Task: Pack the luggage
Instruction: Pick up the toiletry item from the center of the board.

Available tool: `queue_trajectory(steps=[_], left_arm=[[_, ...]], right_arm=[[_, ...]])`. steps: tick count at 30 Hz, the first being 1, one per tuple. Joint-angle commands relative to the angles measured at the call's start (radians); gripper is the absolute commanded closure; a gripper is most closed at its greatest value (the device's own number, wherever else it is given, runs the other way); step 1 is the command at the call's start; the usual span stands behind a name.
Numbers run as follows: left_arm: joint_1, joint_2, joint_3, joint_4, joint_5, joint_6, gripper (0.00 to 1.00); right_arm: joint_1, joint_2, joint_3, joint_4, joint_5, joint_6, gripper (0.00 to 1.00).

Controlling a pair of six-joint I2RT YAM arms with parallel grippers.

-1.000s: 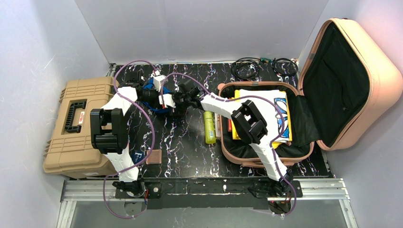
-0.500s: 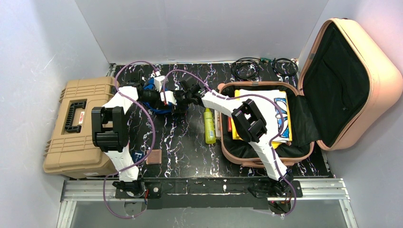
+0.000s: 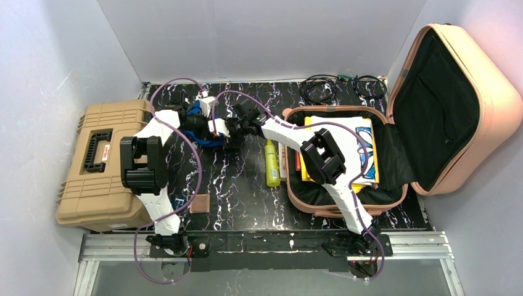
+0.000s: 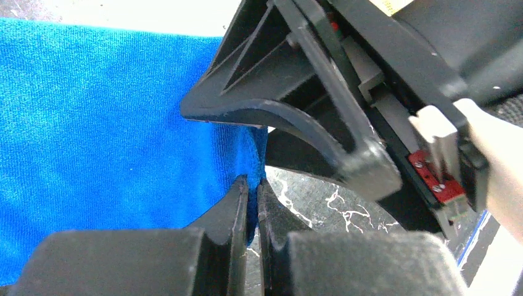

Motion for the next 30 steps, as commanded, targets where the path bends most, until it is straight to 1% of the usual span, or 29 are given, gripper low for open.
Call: queue_trajectory(steps=[1, 7, 9, 12, 16, 30], left_arm=[[0.007, 0.027, 0.032, -0.035, 0.043, -0.024, 1.0], [0.02, 0.048, 0.04, -0.037, 0.09, -0.051, 1.0], [0.052, 0.055, 0.046, -0.037, 0.107, -0.062, 1.0], [0.067, 0.062, 0.055, -0.04, 0.129, -0.075, 1.0], [0.086, 0.069, 0.068, -0.04, 0.158, -0.096, 1.0], [0.095, 0.084, 0.077, -0.045, 0.187, -0.105, 1.0]], right_arm=[[0.001, -0.008, 0.013, 0.014, -0.009, 0.009, 0.29], [0.001, -0.006, 0.027, 0.041, 0.015, 0.031, 0.29], [0.001, -0.001, 0.025, 0.053, 0.031, 0.039, 0.29], [0.001, 0.002, 0.011, 0.07, 0.065, 0.04, 0.29], [0.0, -0.001, -0.006, 0.08, 0.067, 0.032, 0.29], [0.015, 0.095, 0.121, 0.065, 0.079, 0.043, 0.28]])
